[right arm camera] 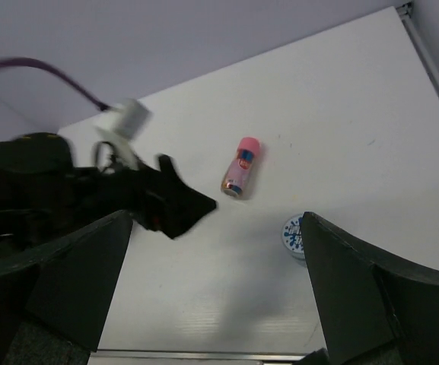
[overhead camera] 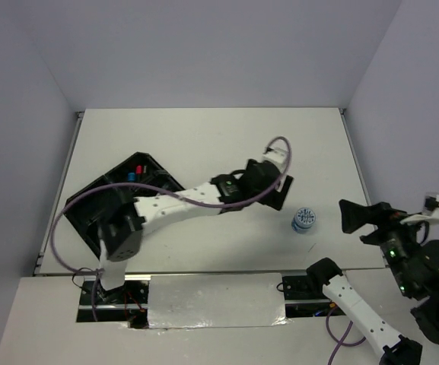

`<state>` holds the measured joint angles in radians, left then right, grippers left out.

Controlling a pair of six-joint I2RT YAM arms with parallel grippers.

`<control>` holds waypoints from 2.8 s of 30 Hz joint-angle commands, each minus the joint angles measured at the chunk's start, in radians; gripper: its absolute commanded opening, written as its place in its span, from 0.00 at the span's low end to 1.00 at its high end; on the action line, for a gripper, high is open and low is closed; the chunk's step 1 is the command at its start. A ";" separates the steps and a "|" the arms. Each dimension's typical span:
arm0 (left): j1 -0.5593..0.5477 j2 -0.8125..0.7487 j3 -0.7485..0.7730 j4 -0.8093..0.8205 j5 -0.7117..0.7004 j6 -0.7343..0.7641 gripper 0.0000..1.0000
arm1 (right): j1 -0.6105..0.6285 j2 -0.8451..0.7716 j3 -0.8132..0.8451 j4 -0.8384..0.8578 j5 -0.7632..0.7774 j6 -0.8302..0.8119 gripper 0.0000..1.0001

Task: Sort the stationery into containers
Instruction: Place the stationery in the storage box, then pick up the stationery from the center of the board, then place the stationery in the storage box.

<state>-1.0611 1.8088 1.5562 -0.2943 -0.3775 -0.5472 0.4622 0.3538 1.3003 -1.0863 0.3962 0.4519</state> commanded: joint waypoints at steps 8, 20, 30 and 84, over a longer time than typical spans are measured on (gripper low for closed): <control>-0.126 0.426 0.458 0.144 0.219 0.326 0.99 | 0.000 -0.035 0.148 -0.169 -0.020 -0.042 1.00; -0.148 0.601 0.539 0.218 0.266 0.354 0.99 | 0.000 -0.062 0.100 -0.167 -0.091 -0.093 1.00; -0.148 0.630 0.504 0.198 0.222 0.362 0.91 | 0.000 -0.064 0.083 -0.133 -0.132 -0.110 1.00; 0.805 -0.853 -0.783 -0.789 -0.603 -0.832 0.00 | -0.002 -0.153 -0.262 0.241 -0.493 -0.094 1.00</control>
<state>-0.2630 0.9573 0.7628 -1.1370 -0.9211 -1.3449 0.4622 0.2054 1.0454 -0.8906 -0.0711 0.3759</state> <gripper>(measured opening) 0.762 0.997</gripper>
